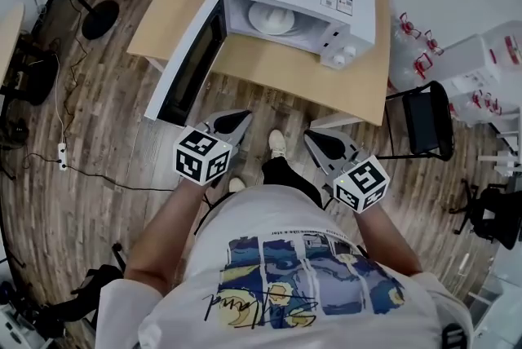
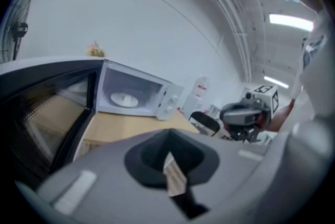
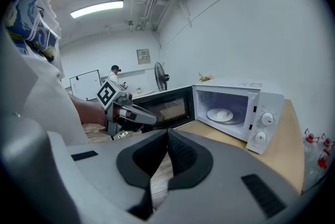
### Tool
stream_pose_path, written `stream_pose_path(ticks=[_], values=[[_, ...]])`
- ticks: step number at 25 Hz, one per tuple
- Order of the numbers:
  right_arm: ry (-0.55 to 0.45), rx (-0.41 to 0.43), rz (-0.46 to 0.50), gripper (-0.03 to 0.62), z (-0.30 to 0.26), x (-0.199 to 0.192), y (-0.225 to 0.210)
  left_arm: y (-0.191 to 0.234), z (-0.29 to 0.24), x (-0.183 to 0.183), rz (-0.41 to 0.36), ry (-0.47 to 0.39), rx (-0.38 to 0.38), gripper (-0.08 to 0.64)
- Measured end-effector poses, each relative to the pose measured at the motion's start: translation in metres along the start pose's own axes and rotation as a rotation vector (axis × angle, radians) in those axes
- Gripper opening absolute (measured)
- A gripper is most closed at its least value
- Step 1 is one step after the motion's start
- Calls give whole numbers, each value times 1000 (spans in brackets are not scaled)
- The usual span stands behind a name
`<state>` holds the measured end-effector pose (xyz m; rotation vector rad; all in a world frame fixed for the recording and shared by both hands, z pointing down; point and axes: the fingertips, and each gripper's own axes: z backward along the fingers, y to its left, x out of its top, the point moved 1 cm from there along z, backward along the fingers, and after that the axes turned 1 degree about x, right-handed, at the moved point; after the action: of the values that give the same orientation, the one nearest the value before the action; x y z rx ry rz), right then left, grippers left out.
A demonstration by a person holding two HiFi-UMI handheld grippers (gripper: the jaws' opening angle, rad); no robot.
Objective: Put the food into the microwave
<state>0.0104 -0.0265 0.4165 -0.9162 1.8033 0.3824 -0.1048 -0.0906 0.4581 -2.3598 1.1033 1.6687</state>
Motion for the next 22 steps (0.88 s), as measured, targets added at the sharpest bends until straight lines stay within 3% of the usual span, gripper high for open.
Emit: stream_pose_path(ticks=[9,22], values=[[-5,-11,10,6,6,-6,20,-22,24,-10,5,-16,-46,8],[11,10,41,6,3,-11,39,-26,43,-19,8,-34,-25,8]])
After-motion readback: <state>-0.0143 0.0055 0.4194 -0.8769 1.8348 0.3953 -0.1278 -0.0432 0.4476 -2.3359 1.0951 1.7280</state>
